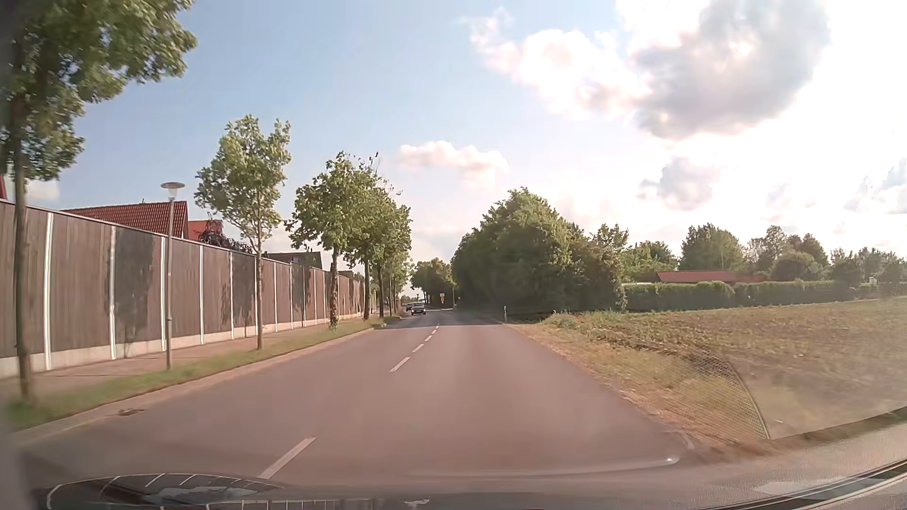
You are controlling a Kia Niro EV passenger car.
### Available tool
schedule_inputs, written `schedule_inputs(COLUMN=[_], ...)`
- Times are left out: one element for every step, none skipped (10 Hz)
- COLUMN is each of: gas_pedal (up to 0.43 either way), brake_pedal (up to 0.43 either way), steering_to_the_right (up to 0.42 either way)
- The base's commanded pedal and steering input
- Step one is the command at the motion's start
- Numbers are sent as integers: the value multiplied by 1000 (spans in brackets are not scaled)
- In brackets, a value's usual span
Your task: Follow the waypoints while adhering to traffic rules and regulations
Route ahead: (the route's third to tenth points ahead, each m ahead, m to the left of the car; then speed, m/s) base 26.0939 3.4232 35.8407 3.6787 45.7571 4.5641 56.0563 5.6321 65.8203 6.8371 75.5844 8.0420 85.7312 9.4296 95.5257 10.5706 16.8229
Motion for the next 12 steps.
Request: schedule_inputs(gas_pedal=[130,130,130,130,130,130,110,67,0,0,0,0], brake_pedal=[12,12,12,12,12,12,12,12,12,12,12,12], steering_to_the_right=[-7,-7,-7,-8,-9,-11,-11,-11,-11,-11,-11,-11])
